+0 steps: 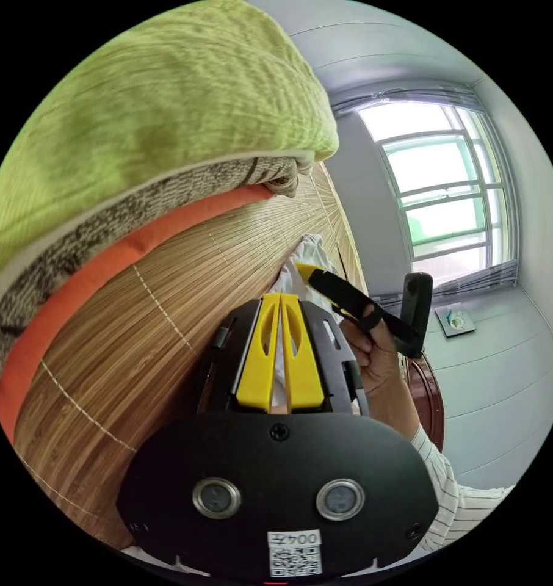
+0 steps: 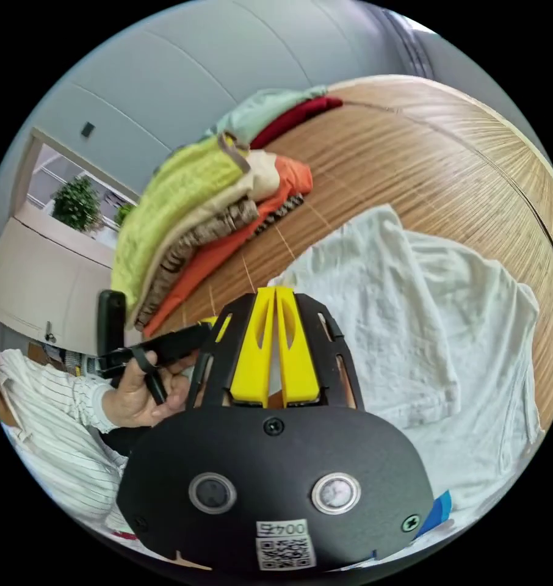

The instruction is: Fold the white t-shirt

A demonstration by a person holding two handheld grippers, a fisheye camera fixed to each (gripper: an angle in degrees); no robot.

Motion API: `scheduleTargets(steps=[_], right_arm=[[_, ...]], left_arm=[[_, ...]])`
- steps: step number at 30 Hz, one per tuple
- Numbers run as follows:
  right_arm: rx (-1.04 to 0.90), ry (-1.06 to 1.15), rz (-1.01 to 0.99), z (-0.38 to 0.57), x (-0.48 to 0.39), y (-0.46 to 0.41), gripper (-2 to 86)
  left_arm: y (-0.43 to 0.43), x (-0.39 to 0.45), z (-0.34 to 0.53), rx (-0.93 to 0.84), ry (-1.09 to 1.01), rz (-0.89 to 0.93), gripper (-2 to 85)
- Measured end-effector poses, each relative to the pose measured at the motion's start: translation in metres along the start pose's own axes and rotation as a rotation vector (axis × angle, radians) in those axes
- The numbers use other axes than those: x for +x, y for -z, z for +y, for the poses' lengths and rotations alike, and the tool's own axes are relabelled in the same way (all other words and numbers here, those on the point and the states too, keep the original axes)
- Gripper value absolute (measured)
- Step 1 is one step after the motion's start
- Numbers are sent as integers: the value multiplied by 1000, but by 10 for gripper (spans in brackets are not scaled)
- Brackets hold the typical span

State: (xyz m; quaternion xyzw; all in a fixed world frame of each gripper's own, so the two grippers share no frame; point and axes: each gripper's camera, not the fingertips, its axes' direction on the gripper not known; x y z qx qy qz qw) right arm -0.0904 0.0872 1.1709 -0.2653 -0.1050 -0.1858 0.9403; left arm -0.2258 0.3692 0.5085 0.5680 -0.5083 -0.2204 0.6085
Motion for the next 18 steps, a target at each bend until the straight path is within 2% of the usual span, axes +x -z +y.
scheduleTargets(steps=[5, 7, 10, 12, 18], right_arm=[[218, -72, 21, 46, -39, 86, -5], [144, -149, 122, 99, -57, 122, -6], [-30, -243, 236, 189, -80, 146, -7], [-91, -319, 250, 247, -94, 156, -8], [-178, -501, 356, 394, -140, 157, -8]], left_arm=[[26, 6, -15, 27, 9, 67, 3], [41, 18, -20, 43, -40, 98, 3], [69, 68, -23, 7, -244, 54, 3], [101, 110, -7, -44, -442, 25, 4], [181, 153, 74, -177, -690, -145, 7]])
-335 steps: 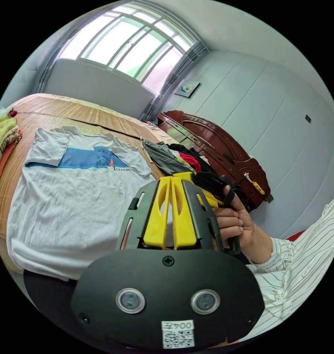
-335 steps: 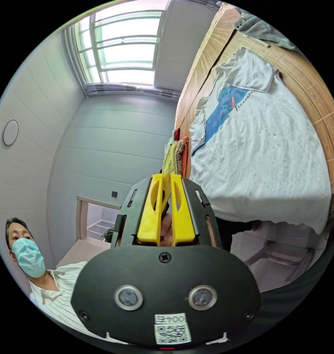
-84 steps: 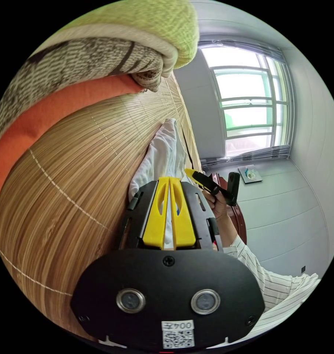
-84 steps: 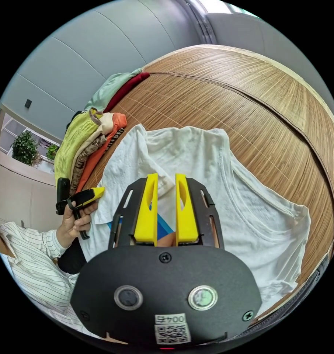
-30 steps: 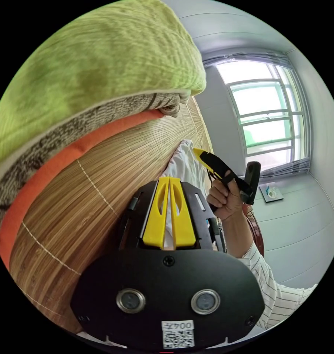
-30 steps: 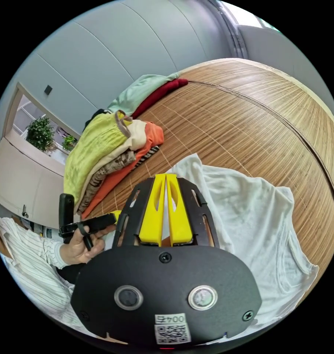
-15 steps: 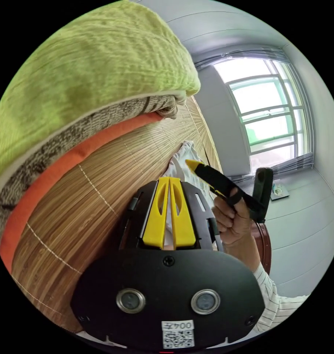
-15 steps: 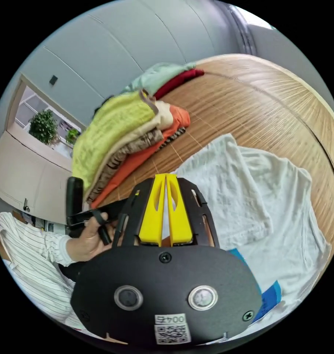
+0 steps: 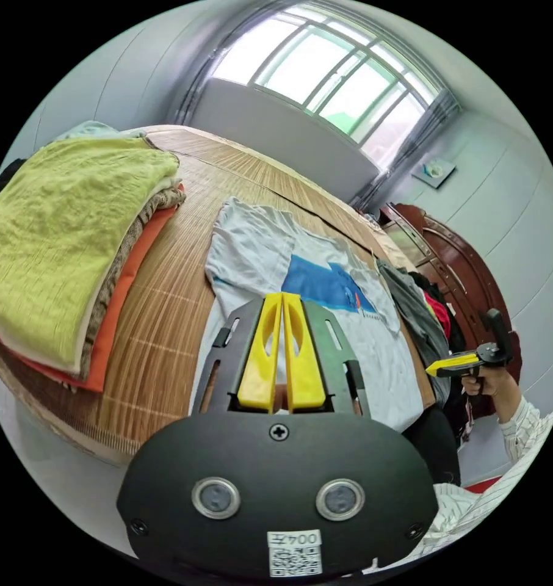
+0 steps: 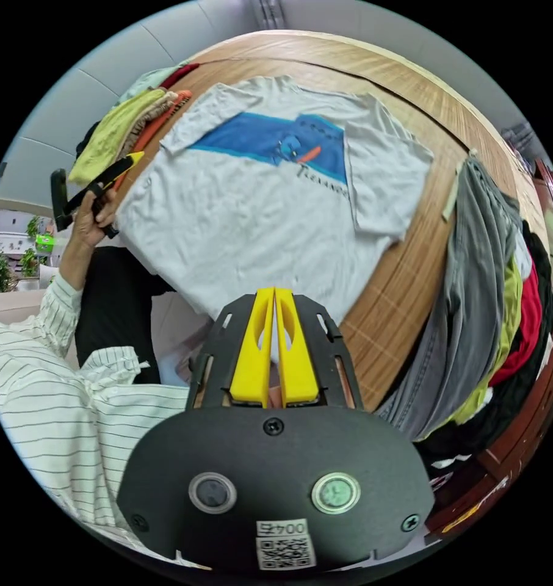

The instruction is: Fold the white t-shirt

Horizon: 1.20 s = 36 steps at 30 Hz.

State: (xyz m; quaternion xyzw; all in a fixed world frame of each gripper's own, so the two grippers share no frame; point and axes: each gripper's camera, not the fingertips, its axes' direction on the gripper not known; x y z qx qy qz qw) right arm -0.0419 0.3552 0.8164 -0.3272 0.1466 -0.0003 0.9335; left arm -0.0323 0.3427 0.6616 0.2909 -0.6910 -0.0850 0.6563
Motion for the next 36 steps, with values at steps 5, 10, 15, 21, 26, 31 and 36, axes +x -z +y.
scheduleTargets(steps=[5, 10, 15, 21, 26, 31, 36], right_arm=[[-52, -60, 35, 40, 5, -34, -8], [-119, 19, 141, 50, -14, -64, -7], [-79, 27, 106, 70, -11, -68, -2], [-39, 8, 30, 98, 3, -73, 1], [1, 16, 89, 124, -1, -75, -4], [370, -51, -178, 143, -9, -24, 17], [416, 96, -302, 81, -66, -22, 75]], left_arm=[[25, 50, 38, -70, -144, -135, 7], [18, 69, 54, -109, -242, -221, 7], [41, 71, 59, -55, -233, -190, 4], [60, 71, 56, -65, -221, -158, 1], [93, 72, 50, -99, -214, -203, 2], [154, 34, 68, -3, -91, -280, 7], [206, -4, 111, 100, 21, -249, 36]])
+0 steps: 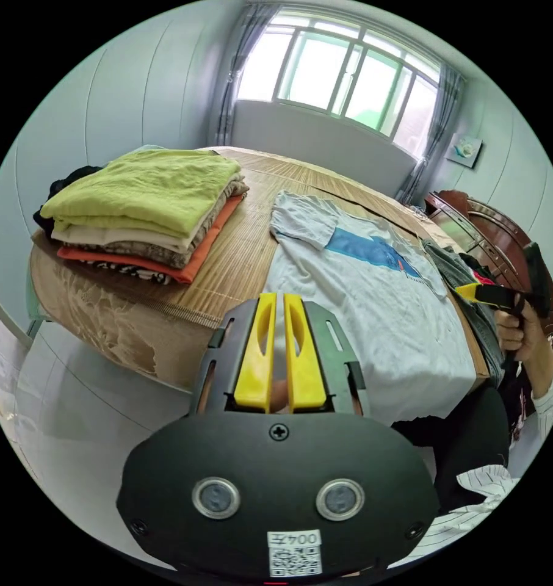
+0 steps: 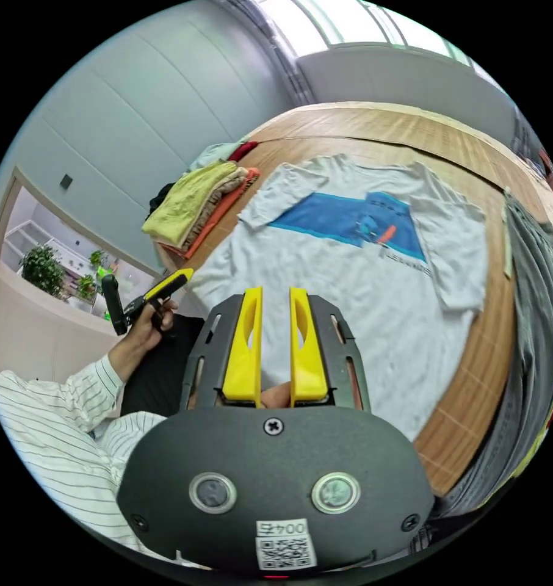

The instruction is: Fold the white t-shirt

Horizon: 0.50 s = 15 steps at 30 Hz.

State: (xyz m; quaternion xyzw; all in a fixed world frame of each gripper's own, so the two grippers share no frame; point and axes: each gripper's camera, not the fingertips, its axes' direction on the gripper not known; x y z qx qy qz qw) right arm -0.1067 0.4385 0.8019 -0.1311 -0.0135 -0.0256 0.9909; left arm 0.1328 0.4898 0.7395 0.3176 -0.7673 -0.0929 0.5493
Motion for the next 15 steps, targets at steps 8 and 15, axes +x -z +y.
scheduleTargets(steps=[8, 15], right_arm=[[-84, 52, 62, -53, -47, -81, 52], [-72, -109, 102, -22, -2, -84, 39]], left_arm=[[-4, -9, -10, -13, -183, -2, 68], [-98, -6, -76, -212, -219, 32, 46]])
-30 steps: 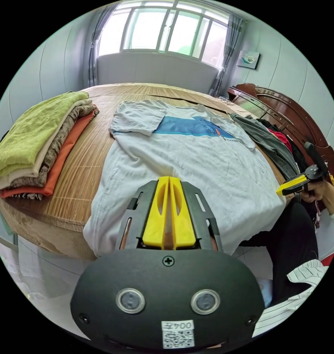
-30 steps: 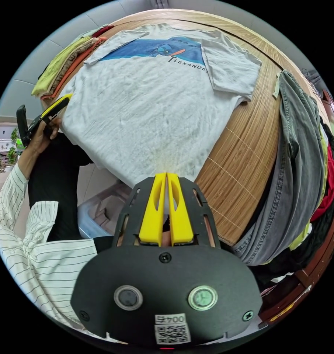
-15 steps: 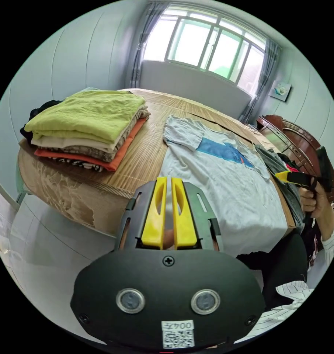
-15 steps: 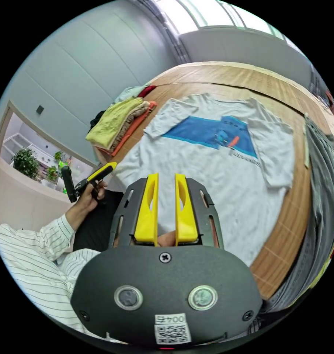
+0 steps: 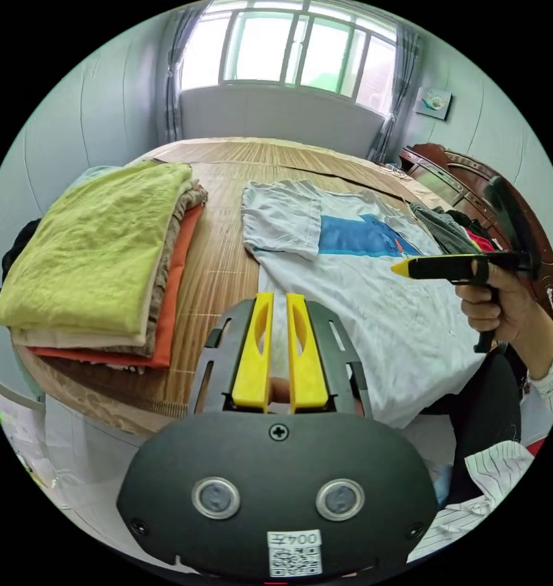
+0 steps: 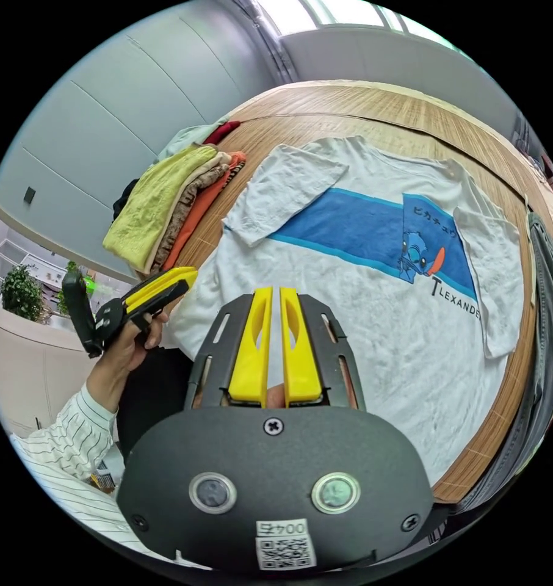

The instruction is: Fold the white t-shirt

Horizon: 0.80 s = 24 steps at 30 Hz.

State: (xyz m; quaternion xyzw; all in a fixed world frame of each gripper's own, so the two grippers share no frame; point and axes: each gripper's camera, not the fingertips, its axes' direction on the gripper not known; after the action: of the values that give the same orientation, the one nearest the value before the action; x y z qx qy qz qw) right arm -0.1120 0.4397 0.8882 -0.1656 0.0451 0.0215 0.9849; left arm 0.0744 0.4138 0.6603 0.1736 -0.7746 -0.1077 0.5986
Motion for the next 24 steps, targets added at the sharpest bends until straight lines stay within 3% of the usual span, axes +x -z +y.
scheduleTargets(steps=[11, 13, 18, 24], right_arm=[[-6, 6, -20, 24, 25, -20, 40], [-3, 8, -22, 27, 26, -22, 40], [-2, 1, -18, 36, 36, -26, 39], [-7, 6, -52, 61, 41, -29, 46]], left_arm=[[-43, -17, 34, -42, 32, -95, 21], [-45, -33, 43, -38, 114, -54, 17], [-65, -113, 100, 11, 522, 295, 11], [-83, -150, 147, 67, 651, 489, 6]])
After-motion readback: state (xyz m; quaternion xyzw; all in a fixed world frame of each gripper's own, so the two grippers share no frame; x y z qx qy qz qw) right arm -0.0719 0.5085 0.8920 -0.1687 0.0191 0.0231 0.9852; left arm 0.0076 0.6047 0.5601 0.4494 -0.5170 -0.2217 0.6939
